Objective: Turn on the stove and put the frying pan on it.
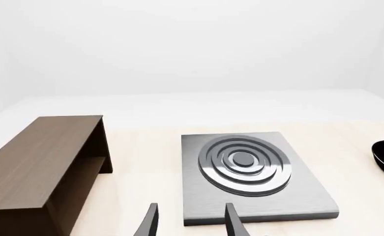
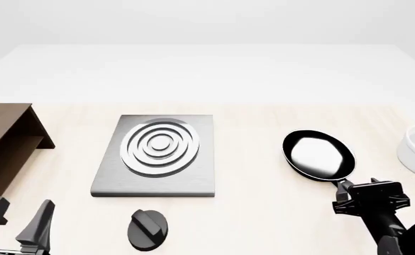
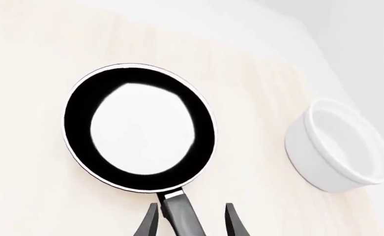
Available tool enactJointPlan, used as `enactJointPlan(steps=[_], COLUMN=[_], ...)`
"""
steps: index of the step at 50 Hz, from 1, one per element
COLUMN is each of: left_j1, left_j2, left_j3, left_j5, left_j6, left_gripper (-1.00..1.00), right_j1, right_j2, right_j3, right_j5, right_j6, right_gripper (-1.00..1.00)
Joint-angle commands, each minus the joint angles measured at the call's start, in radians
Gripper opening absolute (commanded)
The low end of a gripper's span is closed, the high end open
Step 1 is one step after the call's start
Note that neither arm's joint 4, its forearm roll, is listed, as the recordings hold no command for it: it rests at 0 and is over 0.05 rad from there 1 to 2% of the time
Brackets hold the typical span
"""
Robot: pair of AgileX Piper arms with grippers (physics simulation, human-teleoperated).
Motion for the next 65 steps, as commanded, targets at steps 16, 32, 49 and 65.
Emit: enactJointPlan(steps=[16, 32, 49, 65], left_j1=[0.001, 0.002, 0.002, 0.003], left_j2=[0.0, 0.0, 0.0, 0.0], left_j3=[-0.001, 0.0, 0.0, 0.0], left_j5=[0.0, -0.001, 0.001, 0.0], left_j6=[0.0, 0.001, -0.001, -0.001], left_gripper=[1.0, 1.0, 1.0, 1.0], right_j1=[-0.008, -0.008, 0.0, 0.015], right_j2=[0.013, 0.095, 0.135, 0.127], right_j3=[-0.014, -0.025, -0.045, -0.038], right_j5=[0.009, -0.052, -0.05, -0.045], right_j6=[-0.004, -0.003, 0.002, 0.017], right_gripper=[1.0, 1.0, 1.0, -1.0])
